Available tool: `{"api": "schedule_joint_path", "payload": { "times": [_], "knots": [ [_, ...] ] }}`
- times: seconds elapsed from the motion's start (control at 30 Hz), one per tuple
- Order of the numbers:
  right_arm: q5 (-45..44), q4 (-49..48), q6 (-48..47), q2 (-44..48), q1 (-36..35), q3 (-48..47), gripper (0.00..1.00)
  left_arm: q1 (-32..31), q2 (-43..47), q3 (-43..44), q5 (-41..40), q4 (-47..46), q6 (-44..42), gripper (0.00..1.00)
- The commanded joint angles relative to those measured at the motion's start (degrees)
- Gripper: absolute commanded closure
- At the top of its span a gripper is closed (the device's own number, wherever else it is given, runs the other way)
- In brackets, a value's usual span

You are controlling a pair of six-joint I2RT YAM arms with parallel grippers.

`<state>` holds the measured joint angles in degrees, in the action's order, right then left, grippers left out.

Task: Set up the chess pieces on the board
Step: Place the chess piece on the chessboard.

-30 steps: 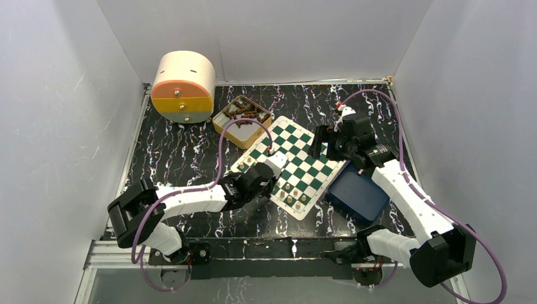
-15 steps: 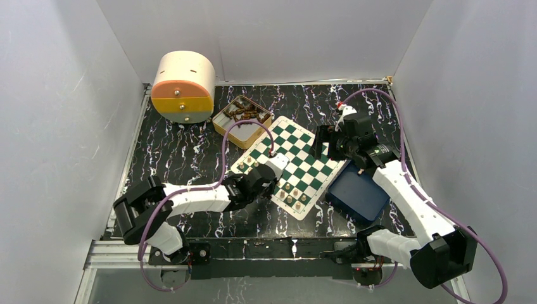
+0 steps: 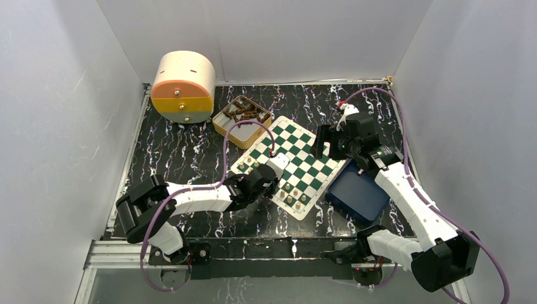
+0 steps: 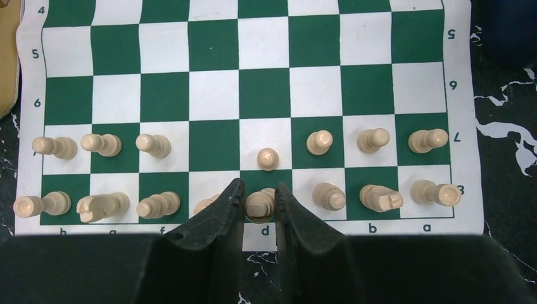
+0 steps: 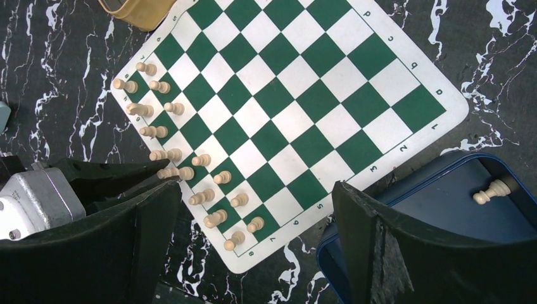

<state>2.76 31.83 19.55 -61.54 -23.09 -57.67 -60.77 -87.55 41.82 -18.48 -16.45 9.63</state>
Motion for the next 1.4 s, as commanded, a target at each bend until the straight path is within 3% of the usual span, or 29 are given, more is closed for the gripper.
{"api": "schedule_joint_path", "payload": {
  "times": [0.0, 0.33, 0.53, 0.8, 1.17, 1.37],
  "knots": [
    [-0.61, -0.81, -0.4, 1.42, 0.28, -2.27, 0.01, -0.31, -0.3, -0.13, -1.69, -1.67, 0.08, 0.87],
    [-0.57, -0.84, -0.96, 1.53, 0.29, -1.97, 0.01, -0.49, -1.39, -0.25, -1.76, -1.64, -0.22, 0.84],
    [0.09, -1.33, -1.24, 1.56, 0.29, -1.44, 0.01, -0.9, -0.61, 1.0, -1.4, 0.06, -0.08, 0.68],
    [0.72, -1.47, 1.93, -0.04, 0.26, -0.19, 0.01, -0.93, 4.86, 4.06, -3.96, 5.92, 2.59, 0.59],
    [12.51, -6.37, 7.72, -3.98, 0.1, 3.11, 0.44, -0.12, 9.91, 12.62, -4.26, 22.38, 5.67, 0.37],
    [14.98, -9.65, 8.5, -5.39, -1.18, 5.12, 0.54, 6.65, 11.73, 13.88, -1.23, 28.19, 11.79, 0.25]
  ]
}}
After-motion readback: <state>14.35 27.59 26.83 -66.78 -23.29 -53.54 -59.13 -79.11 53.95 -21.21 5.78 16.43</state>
